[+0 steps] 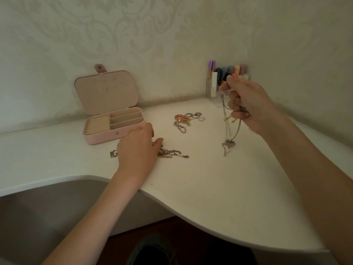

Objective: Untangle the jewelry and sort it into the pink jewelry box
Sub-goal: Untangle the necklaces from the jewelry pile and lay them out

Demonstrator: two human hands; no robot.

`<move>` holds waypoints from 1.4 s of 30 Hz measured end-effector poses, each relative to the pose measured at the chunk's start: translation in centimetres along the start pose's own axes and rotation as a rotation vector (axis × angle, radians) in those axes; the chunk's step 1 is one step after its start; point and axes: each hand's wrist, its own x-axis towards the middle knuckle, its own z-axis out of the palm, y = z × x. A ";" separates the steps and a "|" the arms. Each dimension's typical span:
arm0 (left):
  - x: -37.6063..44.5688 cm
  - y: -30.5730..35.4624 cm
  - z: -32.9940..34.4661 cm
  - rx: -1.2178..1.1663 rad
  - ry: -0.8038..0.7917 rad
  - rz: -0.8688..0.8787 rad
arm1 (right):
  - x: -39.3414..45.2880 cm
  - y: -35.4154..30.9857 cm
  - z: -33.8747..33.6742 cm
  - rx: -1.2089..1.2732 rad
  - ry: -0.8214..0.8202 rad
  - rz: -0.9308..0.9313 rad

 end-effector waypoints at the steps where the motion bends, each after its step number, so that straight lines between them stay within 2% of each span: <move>1: 0.0 -0.1 0.1 -0.003 -0.003 0.009 | 0.0 0.0 0.0 -0.007 0.000 0.001; 5: 0.1 -0.5 0.4 -0.006 0.062 0.027 | -0.2 0.1 0.3 -0.046 -0.029 0.016; 7: -0.2 -0.8 0.1 0.036 0.145 -0.056 | -0.3 0.1 0.5 -0.056 -0.041 0.022; 8: -0.4 -1.0 -0.1 0.069 0.117 -0.126 | -0.3 0.1 0.5 -0.059 -0.044 0.021; 10: -0.7 -1.0 -0.2 0.130 -0.072 -0.245 | -0.3 0.2 0.6 -0.062 -0.044 0.020; 12: -0.8 -1.2 0.4 0.128 -0.224 -0.268 | -0.4 0.2 0.6 -0.061 -0.046 0.020; 16: -0.7 -1.3 0.5 -0.082 -0.221 -0.154 | -0.4 0.2 0.8 -0.066 -0.063 0.020; 21: -0.3 -1.0 -0.2 -0.373 -0.400 0.059 | -0.4 0.6 1.1 -0.073 -0.092 0.013; 25: 0.2 0.3 -0.8 -0.619 -0.251 0.126 | -0.7 0.6 1.4 -0.107 -0.132 0.009; 27: 0.5 3.0 -1.0 -0.835 -0.362 0.143 | -0.9 0.5 1.5 -0.129 -0.172 -0.007; 29: 0.7 6.1 -0.7 -0.940 -0.472 0.176 | -1.0 0.5 1.5 -0.134 -0.216 -0.026; 31: 1.2 8.5 -0.2 -1.007 -0.436 0.145 | -0.9 0.4 1.4 -0.100 -0.247 -0.044; 33: 1.9 9.8 -0.4 -1.174 -0.387 0.027 | -0.8 0.4 1.1 -0.076 -0.255 -0.065; 35: 2.7 10.3 -0.7 -1.309 -0.417 -0.046 | -0.5 0.5 0.7 -0.143 -0.256 -0.089; 39: 3.7 10.0 -0.4 -1.155 -0.495 -0.007 | -0.2 0.8 0.0 -0.385 -0.196 -0.113; 42: 4.3 9.1 0.1 -1.194 -0.402 -0.048 | 0.0 0.9 -0.4 -0.458 -0.115 -0.127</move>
